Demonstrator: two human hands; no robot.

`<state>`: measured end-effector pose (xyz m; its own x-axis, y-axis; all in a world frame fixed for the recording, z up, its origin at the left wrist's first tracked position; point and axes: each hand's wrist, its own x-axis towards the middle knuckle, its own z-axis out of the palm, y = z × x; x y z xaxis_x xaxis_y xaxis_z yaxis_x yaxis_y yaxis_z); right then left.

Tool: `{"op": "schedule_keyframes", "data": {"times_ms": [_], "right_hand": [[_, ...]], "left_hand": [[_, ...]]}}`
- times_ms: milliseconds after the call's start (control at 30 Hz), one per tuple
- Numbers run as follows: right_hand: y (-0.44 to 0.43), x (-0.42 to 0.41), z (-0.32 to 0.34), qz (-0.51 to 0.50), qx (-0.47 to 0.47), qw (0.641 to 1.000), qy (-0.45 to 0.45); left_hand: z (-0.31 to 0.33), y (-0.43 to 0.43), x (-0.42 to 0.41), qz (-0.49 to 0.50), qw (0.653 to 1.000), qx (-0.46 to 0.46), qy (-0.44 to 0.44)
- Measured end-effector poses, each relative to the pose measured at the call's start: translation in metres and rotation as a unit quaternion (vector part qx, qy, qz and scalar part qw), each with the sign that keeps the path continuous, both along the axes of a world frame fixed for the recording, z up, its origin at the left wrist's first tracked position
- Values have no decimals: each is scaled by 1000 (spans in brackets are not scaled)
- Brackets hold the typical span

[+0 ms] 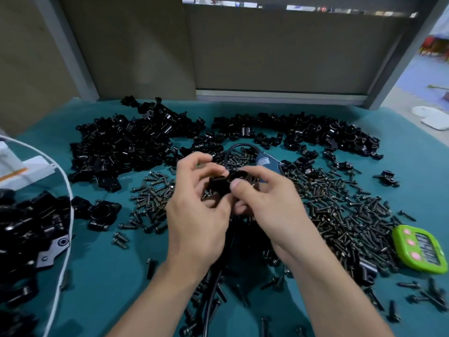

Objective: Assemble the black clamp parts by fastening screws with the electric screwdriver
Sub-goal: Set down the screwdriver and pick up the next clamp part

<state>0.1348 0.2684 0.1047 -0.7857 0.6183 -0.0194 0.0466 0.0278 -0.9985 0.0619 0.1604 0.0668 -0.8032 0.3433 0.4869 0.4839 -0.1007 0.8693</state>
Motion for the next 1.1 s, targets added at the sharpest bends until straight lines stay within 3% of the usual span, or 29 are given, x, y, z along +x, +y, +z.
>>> {"op": "schedule_keyframes", "data": {"times_ms": [67,133,400,600,700,833,933,1000,1100], "right_hand": [[3,-2,-3,18,-113,993,44],[6,-2,-7,30,-133,989,49],[11,-2,-11,64,-182,980,52],[17,2,-5,47,-162,984,61],[11,0,-4,-5,-111,993,48],[-2,-1,-4,74,-54,996,5],[-5,-3,-4,64,-84,994,5],[-2,-2,-4,64,-124,990,20],[0,1,-1,86,-148,984,47]], "left_hand": [[-1,-1,2,-6,998,-40,50],[0,0,4,-19,995,-69,67],[2,0,-5,-63,996,-23,-62],[2,5,-11,-101,985,41,-136],[0,4,-11,-44,992,42,-115],[-1,-1,-14,36,997,-19,-59],[1,-6,-19,-16,999,-23,-33],[4,-6,-21,-66,996,20,-62],[3,-3,-20,-64,991,52,-108]]}}
